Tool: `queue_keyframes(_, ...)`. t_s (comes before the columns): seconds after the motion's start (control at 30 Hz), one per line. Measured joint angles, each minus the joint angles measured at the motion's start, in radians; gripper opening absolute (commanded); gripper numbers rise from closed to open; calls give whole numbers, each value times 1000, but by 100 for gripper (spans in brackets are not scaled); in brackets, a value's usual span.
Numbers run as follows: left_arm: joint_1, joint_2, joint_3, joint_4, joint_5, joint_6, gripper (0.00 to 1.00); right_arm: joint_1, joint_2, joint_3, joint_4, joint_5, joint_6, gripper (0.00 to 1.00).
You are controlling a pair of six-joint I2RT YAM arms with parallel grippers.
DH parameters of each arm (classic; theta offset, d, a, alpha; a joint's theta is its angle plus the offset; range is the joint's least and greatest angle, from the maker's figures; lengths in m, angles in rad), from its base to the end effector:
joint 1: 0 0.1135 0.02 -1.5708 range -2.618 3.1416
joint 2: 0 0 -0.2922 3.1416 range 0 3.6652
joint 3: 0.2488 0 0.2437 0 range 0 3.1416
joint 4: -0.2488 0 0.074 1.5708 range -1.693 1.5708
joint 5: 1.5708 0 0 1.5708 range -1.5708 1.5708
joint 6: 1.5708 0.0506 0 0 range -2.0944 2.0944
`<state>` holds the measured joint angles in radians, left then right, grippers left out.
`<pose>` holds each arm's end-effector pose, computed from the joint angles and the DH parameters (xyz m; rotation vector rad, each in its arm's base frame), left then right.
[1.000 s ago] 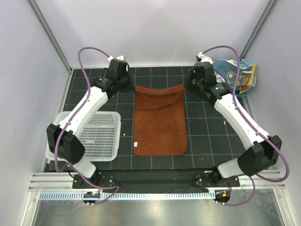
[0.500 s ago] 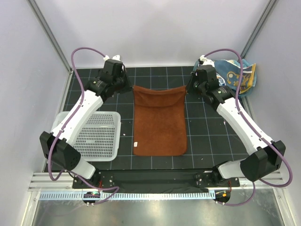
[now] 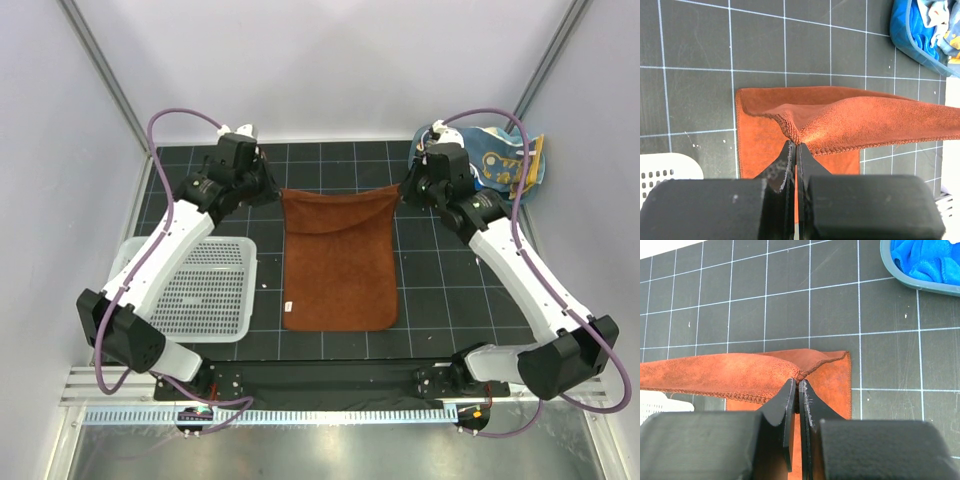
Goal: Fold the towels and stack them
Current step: Fold the towel
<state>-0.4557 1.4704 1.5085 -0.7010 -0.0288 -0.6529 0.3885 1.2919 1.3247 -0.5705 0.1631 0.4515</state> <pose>0.2904 -0.1407 0.3965 -0.2420 2.2824 -0.5613 0.2623 0.0985 0.3987 0.1648 2.1118 0.3321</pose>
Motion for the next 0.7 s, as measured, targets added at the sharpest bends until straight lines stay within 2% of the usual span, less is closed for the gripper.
queue_keyframes(0.7,-5,-95,-111,2,23,-23,0,0,-101,-112,-14,-28,29,3)
